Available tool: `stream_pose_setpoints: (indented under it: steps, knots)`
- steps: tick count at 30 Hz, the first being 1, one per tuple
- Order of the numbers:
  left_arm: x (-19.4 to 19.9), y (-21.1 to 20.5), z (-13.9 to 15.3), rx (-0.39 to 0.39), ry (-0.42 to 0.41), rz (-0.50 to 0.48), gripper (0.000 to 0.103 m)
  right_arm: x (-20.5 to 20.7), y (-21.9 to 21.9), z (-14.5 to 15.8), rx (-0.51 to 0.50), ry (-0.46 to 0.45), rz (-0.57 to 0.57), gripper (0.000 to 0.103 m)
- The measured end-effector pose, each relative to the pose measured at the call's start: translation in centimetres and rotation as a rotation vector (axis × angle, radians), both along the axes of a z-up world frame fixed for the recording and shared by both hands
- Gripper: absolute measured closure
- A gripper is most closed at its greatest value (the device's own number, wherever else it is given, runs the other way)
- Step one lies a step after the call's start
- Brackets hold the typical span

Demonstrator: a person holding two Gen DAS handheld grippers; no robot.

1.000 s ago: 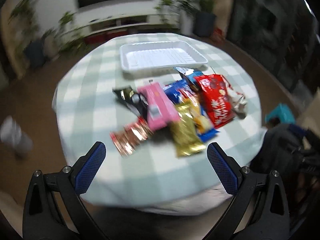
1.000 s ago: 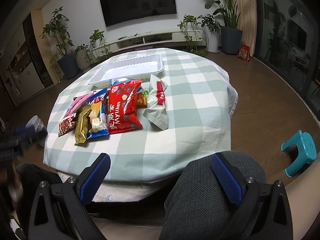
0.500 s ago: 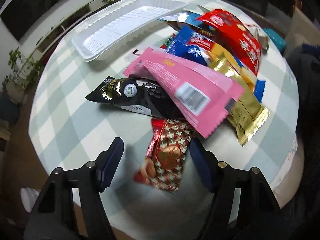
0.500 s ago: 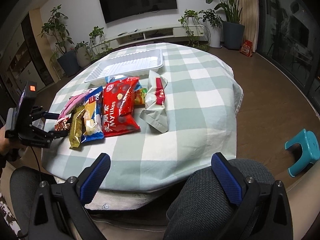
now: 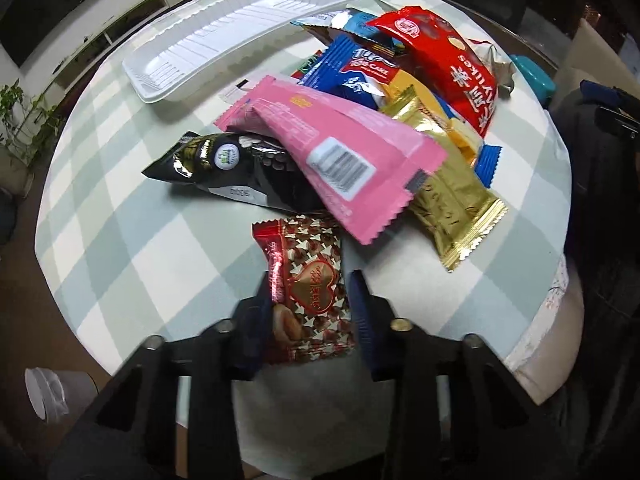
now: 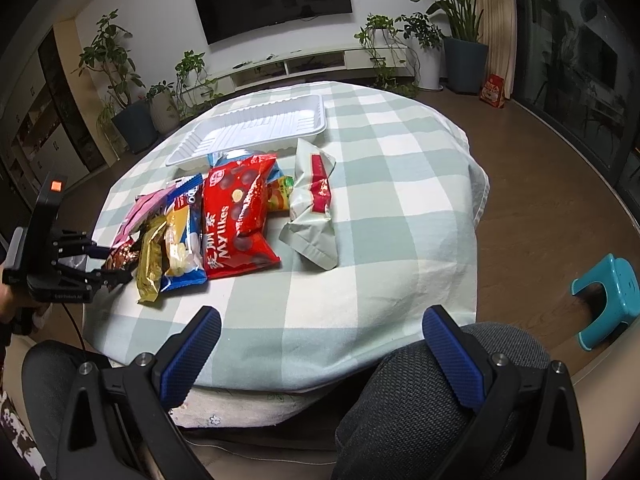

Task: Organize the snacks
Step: 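Reach the left gripper to the brown-red chocolate wrapper and grasp it, then lift the chocolate wrapper with the left gripper while the right gripper grasps the white-red packet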

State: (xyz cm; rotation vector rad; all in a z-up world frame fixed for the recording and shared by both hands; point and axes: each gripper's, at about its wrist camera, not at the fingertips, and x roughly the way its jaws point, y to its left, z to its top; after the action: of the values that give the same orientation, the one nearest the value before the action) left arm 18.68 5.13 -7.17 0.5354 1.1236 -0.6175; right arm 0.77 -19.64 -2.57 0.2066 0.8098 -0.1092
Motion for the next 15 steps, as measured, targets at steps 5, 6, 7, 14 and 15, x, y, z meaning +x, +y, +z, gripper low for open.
stream_pose_setpoints:
  steps: [5, 6, 7, 14, 15]
  knots:
    - [-0.8, -0.3, 0.3, -0.001, -0.013, 0.065, 0.077, 0.0, -0.5, 1.1, 0.012, -0.037, -0.001, 0.000]
    - [-0.8, -0.2, 0.3, -0.010, -0.012, 0.079, 0.077, 0.0, -0.7, 1.5, 0.009, -0.049, -0.007, 0.000]
    - [-1.2, -0.1, 0.5, -0.017, -0.013, 0.099, 0.078, 0.0, -0.8, 1.6, 0.008, -0.054, -0.011, 0.000]
    - [-1.6, 1.4, 2.4, -0.064, -0.029, 0.188, 0.089, 1.0, -2.4, 3.1, -0.042, -0.070, -0.031, 0.002]
    - [-1.7, 1.7, 2.7, -0.075, -0.029, 0.193, 0.089, 1.4, -2.7, 3.3, -0.054, -0.070, -0.031, 0.004]
